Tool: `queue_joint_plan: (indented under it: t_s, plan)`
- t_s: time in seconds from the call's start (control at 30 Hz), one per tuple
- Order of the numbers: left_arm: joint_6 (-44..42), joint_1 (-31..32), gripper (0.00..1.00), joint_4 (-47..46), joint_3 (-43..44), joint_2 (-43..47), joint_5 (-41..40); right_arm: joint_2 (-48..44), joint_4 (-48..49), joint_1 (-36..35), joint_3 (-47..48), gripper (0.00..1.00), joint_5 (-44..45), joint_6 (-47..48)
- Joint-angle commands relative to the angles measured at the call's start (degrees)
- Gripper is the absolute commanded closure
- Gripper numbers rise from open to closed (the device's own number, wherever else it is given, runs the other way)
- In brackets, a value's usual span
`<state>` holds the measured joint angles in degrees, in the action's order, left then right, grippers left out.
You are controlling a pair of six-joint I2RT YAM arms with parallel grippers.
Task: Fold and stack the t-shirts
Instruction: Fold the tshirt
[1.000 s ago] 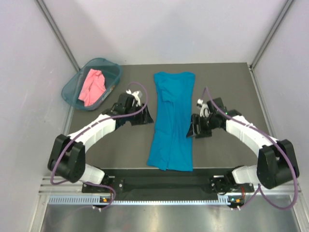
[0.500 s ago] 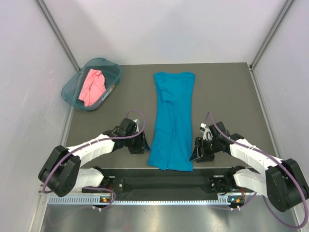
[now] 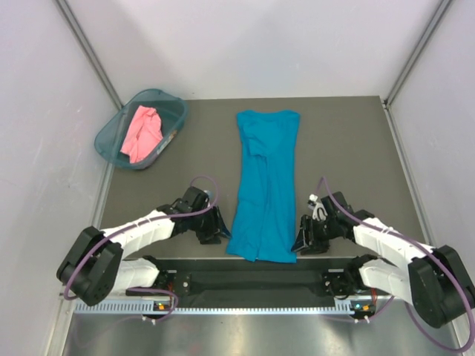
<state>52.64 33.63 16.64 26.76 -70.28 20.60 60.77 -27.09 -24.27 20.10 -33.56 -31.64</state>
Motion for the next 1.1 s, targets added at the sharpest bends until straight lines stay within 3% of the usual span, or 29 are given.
queue_joint_plan:
  t_s: [0.0, 0.37, 0.9, 1.07]
  plan:
    - [2.2, 0.6, 0.47, 2.2, -0.9, 0.3, 1.0, -3.1, -0.5, -1.3, -1.4, 0.51, -0.5, -1.2]
    - [4.0, 2.5, 0.49, 4.2, -1.2, 0.6, 1.2, -7.6, -1.8, -2.1, -2.9, 0.52, -0.4, -3.4]
    - [6.7, 5.1, 0.55, 0.8, -1.1, -3.3, 3.3, -3.1, 2.0, -2.9, -3.6, 0.52, -0.3, -3.8]
    - [6.9, 5.1, 0.64, 0.1, -1.2, -3.2, 2.5, -2.2, 4.1, -3.1, -4.1, 0.52, -0.3, -4.1]
